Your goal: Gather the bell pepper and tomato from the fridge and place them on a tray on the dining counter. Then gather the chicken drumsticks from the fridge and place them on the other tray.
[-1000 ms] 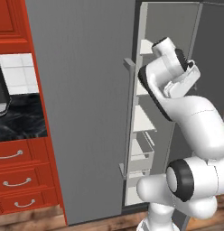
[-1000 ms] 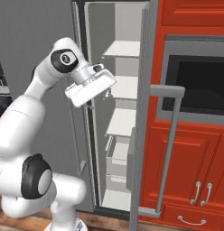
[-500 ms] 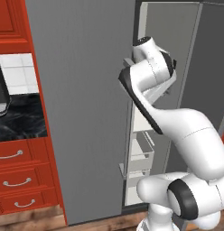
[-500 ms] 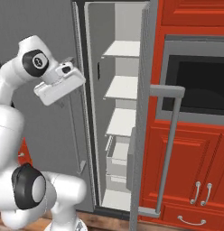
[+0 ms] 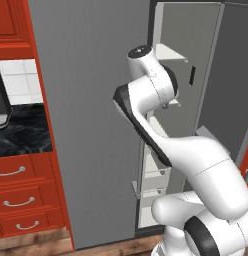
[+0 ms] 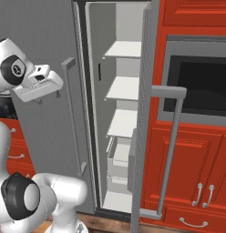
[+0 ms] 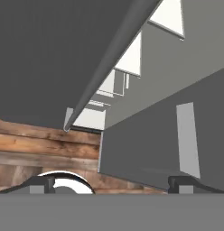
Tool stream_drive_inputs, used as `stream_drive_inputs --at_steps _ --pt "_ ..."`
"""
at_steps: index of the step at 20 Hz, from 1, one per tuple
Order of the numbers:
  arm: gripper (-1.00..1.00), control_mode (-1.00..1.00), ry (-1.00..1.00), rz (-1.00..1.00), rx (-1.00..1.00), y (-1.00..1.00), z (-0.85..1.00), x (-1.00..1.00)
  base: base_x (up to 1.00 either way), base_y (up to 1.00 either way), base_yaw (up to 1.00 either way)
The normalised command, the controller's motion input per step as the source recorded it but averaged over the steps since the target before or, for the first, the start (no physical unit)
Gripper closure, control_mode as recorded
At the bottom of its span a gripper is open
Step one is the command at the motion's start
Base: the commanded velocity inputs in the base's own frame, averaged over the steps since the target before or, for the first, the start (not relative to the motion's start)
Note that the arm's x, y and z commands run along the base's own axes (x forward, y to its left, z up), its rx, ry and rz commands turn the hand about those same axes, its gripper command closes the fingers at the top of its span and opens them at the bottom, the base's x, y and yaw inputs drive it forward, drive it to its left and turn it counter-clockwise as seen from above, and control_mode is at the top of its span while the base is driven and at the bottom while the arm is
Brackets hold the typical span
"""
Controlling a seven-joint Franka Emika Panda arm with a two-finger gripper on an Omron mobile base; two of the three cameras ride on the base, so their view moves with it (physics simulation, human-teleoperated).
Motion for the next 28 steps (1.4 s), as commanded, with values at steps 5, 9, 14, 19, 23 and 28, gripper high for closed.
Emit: stream_drive_inputs --at_steps 5,9,14,19,23,28 --pt "-1.00 -1.00 -0.25 -0.16 0.13 0.11 0.00 0.00 0.00 0.00 0.00" --pt "-1.00 -1.00 -0.18 -0.03 0.09 0.00 0.01 0.12 0.00 0.00 0.00" --pt "-1.00 -1.00 -0.09 0.01 0.13 -0.01 0.01 0.51 0.00 0.00 0.00" --pt "-1.00 -1.00 -0.01 0.07 0.11 0.00 0.02 0.69 0.00 0.00 0.00" --pt "-1.00 -1.00 0.00 0.07 0.00 0.00 0.00 0.61 0.00 0.00 0.00" --pt "-1.00 -1.00 0.00 0.05 0.00 0.00 0.00 0.26 0.00 0.00 0.00"
